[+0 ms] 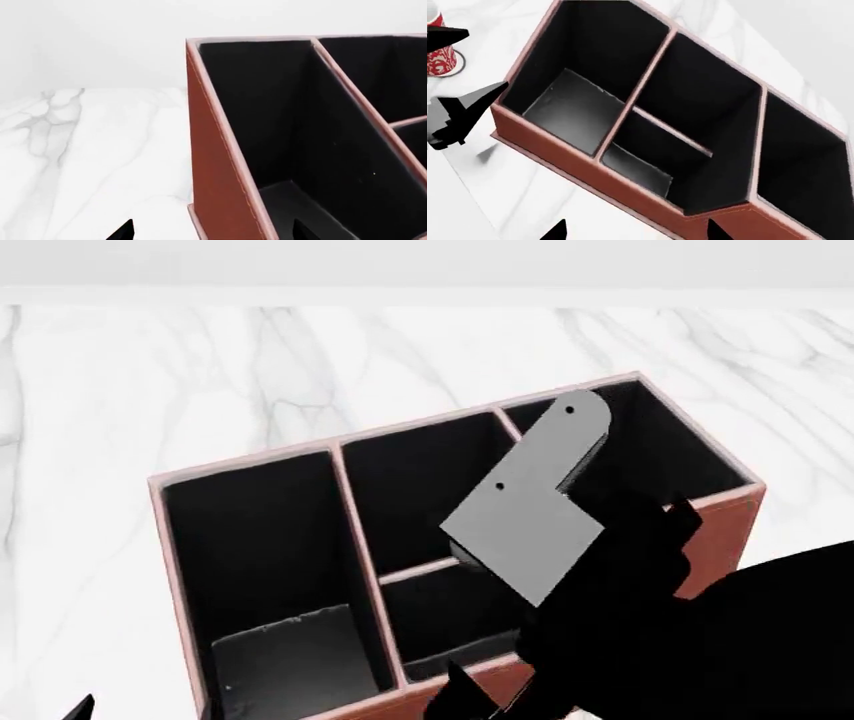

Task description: Pick up the book and place it in the left compartment of the caddy.

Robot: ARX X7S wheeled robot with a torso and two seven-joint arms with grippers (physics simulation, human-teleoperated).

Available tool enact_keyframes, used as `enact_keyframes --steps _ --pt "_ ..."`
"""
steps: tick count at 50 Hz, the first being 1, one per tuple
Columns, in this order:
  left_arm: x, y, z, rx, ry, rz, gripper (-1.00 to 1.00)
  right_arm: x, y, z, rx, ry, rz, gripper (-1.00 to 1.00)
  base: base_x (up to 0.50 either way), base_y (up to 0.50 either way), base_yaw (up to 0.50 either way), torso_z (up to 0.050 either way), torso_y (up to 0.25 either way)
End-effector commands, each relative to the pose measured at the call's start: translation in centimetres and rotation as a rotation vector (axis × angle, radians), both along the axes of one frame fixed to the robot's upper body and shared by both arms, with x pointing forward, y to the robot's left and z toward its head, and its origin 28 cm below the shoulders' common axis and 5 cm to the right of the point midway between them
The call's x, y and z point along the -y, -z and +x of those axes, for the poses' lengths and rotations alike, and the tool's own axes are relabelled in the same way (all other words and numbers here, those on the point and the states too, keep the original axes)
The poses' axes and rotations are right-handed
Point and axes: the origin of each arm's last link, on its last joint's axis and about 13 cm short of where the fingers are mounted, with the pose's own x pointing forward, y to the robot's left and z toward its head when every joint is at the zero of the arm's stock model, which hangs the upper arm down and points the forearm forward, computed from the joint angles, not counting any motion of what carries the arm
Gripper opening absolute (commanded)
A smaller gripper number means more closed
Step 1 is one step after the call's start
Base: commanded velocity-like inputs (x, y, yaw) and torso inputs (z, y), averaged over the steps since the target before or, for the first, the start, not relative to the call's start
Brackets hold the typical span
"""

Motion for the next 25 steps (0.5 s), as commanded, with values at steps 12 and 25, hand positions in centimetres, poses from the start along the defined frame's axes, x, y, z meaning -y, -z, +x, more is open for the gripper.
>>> enact_keyframes --steps 12,25 --pt "0.1 0.0 0.1 0.004 0.002 0.001 1.0 1.5 -0.6 0.2 -0.247 -0.099 -0.247 1.0 0.0 0.0 0.0 0.0 0.0" --pt "0.1 0.0 0.1 0.003 0.003 0.002 1.0 1.7 -0.3 -0.4 -0.301 -0.1 -0.298 1.0 0.0 0.0 0.0 0.0 0.0"
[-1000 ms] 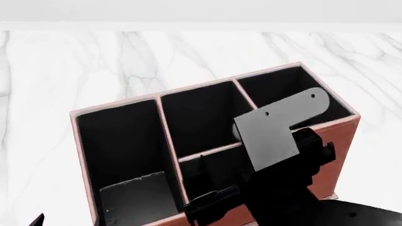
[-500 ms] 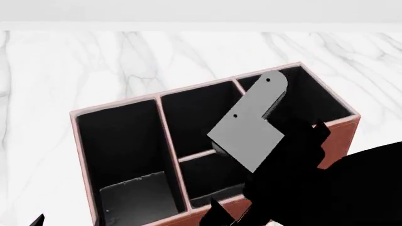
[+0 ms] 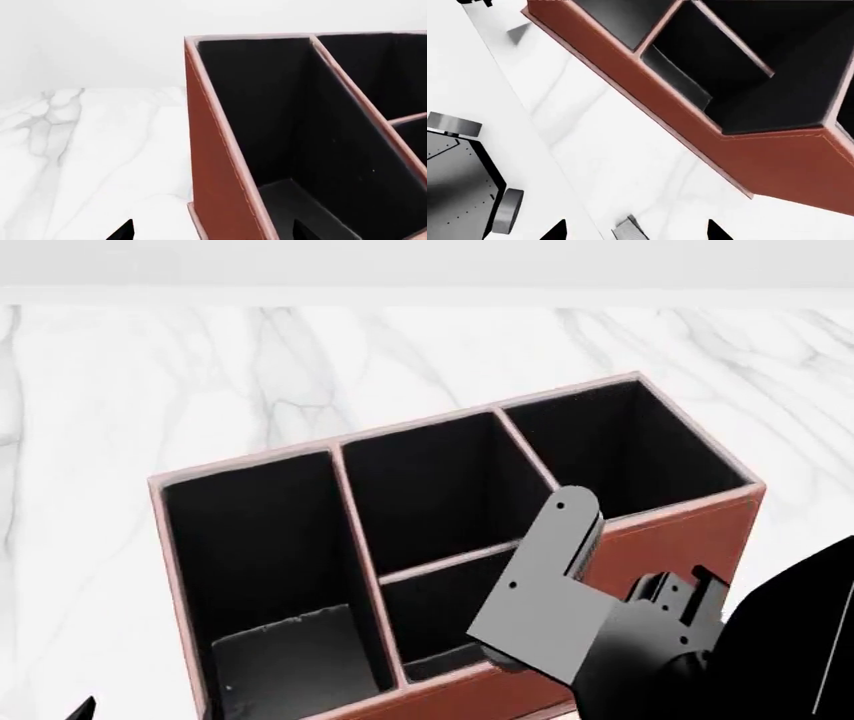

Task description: Pick up the book and place it in the left compartment of the caddy.

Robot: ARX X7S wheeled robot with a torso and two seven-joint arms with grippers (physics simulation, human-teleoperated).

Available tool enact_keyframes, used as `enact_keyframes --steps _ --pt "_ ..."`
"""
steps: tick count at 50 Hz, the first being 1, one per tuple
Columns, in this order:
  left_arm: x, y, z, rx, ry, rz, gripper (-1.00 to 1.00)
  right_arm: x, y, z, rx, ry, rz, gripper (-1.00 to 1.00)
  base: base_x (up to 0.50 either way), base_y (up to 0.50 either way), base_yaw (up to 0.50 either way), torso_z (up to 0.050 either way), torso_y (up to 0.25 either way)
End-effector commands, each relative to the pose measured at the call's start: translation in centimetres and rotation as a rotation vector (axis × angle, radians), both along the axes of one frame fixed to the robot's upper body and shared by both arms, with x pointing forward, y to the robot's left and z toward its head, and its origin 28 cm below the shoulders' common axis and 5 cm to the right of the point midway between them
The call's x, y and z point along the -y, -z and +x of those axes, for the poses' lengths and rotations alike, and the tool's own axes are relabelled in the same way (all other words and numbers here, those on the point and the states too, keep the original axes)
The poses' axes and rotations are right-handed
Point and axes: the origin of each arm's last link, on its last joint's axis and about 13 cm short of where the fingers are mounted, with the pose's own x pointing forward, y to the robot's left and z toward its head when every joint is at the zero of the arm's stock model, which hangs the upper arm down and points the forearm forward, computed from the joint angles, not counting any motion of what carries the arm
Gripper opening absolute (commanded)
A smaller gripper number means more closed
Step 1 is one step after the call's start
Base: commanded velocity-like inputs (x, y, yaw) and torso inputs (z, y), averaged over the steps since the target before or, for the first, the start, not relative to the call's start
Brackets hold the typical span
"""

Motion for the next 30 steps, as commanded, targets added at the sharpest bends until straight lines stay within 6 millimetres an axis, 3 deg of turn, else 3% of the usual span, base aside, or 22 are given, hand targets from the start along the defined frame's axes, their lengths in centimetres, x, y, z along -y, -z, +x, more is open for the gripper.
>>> enact_keyframes --steps 1,21,30 --pt "0.1 -0.1 0.1 0.006 0.002 -0.003 1.0 -0.1 -0.3 -0.2 -0.049 -0.026 -0.041 1.0 0.0 0.0 0.0 0.0 0.0" --pt "0.0 -0.1 0.1 0.005 0.0 -0.004 1.0 -0.3 0.3 0.1 -0.081 -0.015 -0.078 1.0 0.0 0.0 0.0 0.0 0.0" --pt "0.0 -0.1 0.2 0.005 0.001 -0.005 1.0 0.5 0.9 0.3 -0.09 0.047 -0.128 1.0 0.0 0.0 0.0 0.0 0.0"
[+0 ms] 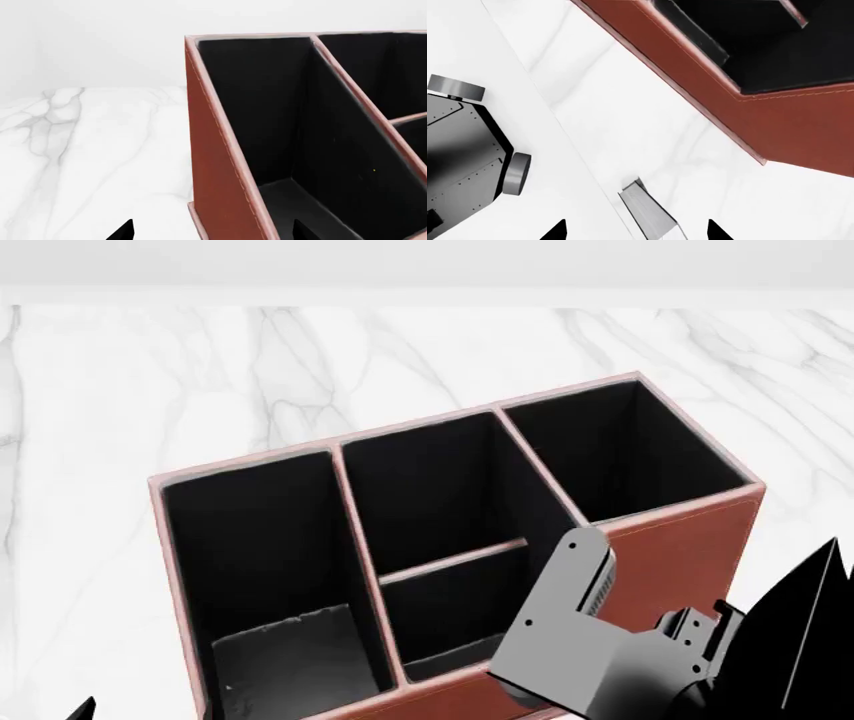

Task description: Pick up the book and place it in the left compartment of the caddy.

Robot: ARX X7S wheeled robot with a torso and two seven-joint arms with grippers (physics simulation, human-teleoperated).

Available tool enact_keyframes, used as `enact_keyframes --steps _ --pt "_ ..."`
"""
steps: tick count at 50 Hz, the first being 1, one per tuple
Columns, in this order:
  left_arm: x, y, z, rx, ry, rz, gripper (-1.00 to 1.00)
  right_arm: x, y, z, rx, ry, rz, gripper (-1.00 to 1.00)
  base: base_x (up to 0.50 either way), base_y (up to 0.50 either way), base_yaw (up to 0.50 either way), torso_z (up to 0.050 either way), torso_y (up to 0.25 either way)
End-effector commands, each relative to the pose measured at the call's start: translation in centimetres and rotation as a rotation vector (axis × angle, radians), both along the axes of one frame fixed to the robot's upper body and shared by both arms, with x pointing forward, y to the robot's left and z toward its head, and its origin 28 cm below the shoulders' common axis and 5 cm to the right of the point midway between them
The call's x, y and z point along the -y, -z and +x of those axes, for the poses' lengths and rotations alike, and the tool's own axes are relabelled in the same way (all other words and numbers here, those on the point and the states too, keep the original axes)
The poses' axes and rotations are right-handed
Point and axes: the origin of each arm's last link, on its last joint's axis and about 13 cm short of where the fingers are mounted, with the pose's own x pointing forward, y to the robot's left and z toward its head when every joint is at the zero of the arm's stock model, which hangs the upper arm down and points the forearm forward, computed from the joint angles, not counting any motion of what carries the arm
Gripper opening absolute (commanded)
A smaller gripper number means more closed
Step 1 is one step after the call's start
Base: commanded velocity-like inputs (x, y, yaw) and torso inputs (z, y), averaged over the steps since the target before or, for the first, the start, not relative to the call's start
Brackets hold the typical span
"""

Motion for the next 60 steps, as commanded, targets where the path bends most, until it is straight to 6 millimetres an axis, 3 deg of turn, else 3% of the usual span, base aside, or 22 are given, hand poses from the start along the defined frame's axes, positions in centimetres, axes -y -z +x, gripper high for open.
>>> enact_keyframes --steps 1,15,37,60 --pt "0.1 -0.1 0.2 0.006 0.002 -0.005 1.0 0.1 0.2 0.4 -0.002 0.018 -0.029 1.0 0.0 0.0 0.0 0.0 0.0" --pt "0.1 -0.1 0.2 0.005 0.002 -0.007 1.0 1.0 1.1 0.6 -0.024 0.07 -0.051 1.0 0.0 0.0 0.0 0.0 0.0" --pt "0.1 -0.1 0.1 0.004 0.004 -0.005 1.0 2.5 0.6 0.7 0.025 0.162 -0.056 1.0 0.0 0.0 0.0 0.0 0.0" --pt "0.1 0.0 0.1 0.005 0.007 -0.005 1.0 2.8 2.4 1.5 0.004 0.178 -0.052 1.0 0.0 0.0 0.0 0.0 0.0"
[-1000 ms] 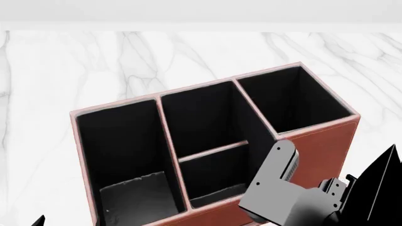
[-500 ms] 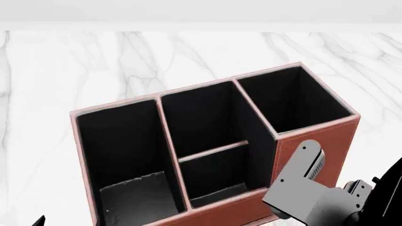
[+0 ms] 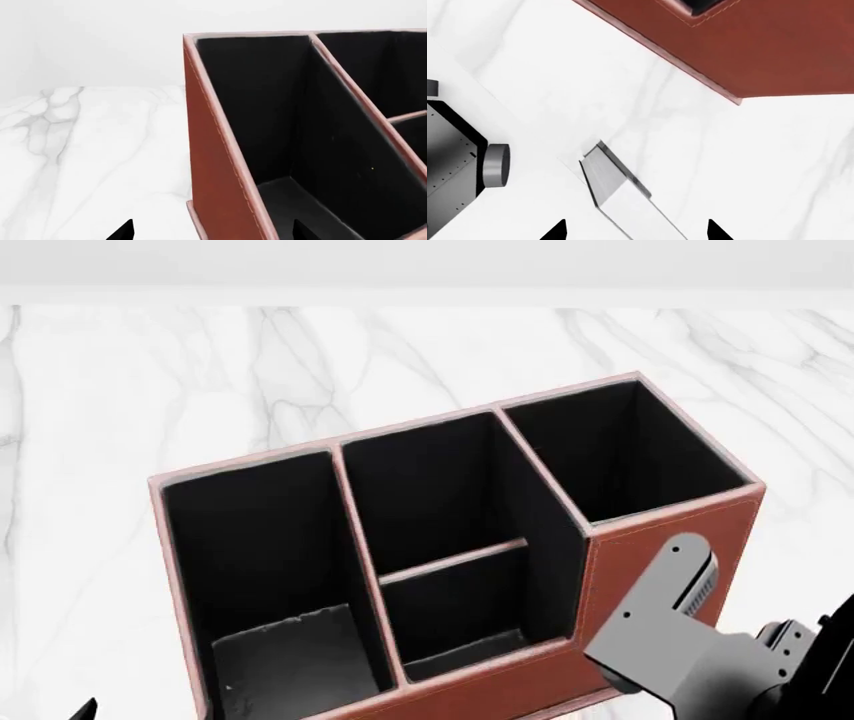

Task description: Pick up the book and place it in the left compartment of the caddy.

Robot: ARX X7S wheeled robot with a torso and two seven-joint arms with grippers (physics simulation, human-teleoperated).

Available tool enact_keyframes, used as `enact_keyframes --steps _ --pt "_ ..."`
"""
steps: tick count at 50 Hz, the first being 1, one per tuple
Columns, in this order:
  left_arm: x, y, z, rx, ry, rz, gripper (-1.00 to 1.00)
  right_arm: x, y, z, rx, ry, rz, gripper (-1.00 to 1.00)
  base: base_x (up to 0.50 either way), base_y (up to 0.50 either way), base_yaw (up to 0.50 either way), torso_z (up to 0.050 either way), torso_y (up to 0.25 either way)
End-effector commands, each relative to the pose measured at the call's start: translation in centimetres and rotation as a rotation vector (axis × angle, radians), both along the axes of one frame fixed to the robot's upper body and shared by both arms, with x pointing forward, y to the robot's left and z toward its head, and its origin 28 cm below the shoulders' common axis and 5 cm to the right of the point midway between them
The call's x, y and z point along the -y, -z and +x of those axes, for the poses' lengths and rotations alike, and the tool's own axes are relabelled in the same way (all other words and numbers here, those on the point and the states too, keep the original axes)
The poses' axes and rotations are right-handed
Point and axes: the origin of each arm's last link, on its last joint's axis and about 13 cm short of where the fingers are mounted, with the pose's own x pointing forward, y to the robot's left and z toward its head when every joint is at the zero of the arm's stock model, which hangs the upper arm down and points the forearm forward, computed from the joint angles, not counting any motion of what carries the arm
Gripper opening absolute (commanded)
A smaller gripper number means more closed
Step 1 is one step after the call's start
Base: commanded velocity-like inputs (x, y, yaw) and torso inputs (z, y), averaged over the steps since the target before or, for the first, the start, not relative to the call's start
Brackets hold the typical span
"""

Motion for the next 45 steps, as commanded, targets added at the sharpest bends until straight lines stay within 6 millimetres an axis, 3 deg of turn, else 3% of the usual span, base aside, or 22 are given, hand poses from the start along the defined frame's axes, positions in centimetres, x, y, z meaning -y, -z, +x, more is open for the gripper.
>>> enact_keyframes --steps 1,16,45 --pt "0.1 -0.1 0.2 0.008 0.003 -0.005 1.0 -0.3 0.6 0.7 -0.001 -0.02 0.022 1.0 0.0 0.0 0.0 0.0 0.0" --pt "0.1 -0.1 0.1 0.008 0.001 -0.005 1.0 0.1 3.3 1.4 -0.056 -0.006 0.037 1.0 0.0 0.0 0.0 0.0 0.0" --pt "0.0 -0.4 0.0 0.009 0.0 -0.014 1.0 0.8 5.4 1.7 -0.099 0.031 0.023 1.0 0.0 0.0 0.0 0.0 0.0"
